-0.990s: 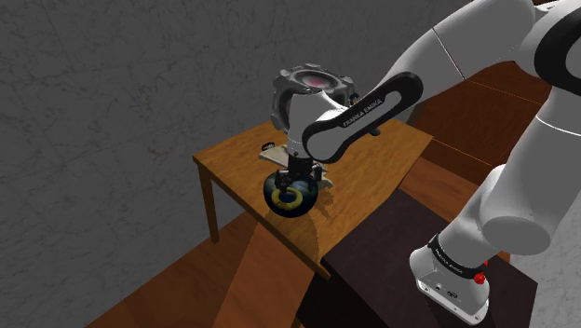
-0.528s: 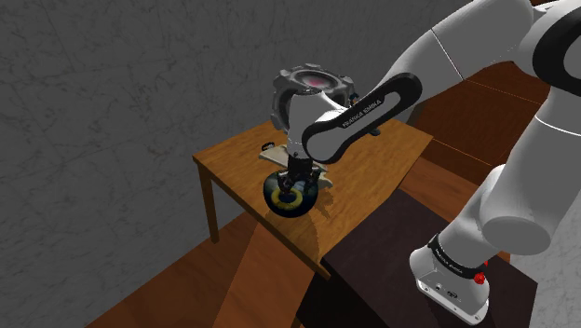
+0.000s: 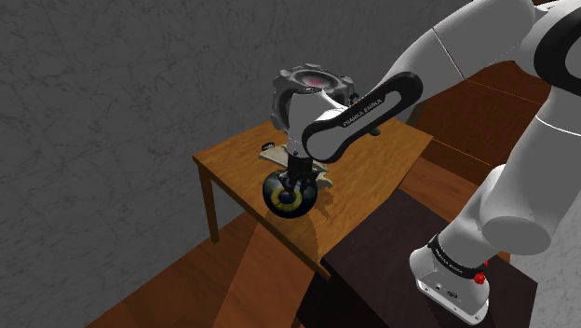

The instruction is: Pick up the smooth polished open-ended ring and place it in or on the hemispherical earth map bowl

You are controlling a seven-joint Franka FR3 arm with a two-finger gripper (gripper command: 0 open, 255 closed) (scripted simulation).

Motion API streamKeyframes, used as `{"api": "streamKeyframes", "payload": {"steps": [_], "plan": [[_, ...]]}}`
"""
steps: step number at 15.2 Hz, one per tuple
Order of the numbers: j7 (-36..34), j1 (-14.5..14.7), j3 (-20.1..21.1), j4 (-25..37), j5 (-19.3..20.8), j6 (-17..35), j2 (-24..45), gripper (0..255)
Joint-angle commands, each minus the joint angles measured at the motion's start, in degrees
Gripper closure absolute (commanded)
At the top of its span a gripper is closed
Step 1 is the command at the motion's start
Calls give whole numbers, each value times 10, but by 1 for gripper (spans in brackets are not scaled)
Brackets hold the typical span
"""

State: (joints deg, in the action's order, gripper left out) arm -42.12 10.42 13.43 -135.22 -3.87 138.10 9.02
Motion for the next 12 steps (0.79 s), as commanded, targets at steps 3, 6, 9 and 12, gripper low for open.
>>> {"api": "streamKeyframes", "payload": {"steps": [3, 6, 9, 12], "plan": [[1, -1, 1, 1, -3, -14, -11, 255], [3, -2, 2, 5, -8, -37, -30, 255], [5, -2, 2, 10, -12, -60, -48, 255], [6, -3, 3, 16, -15, -83, -65, 255]]}}
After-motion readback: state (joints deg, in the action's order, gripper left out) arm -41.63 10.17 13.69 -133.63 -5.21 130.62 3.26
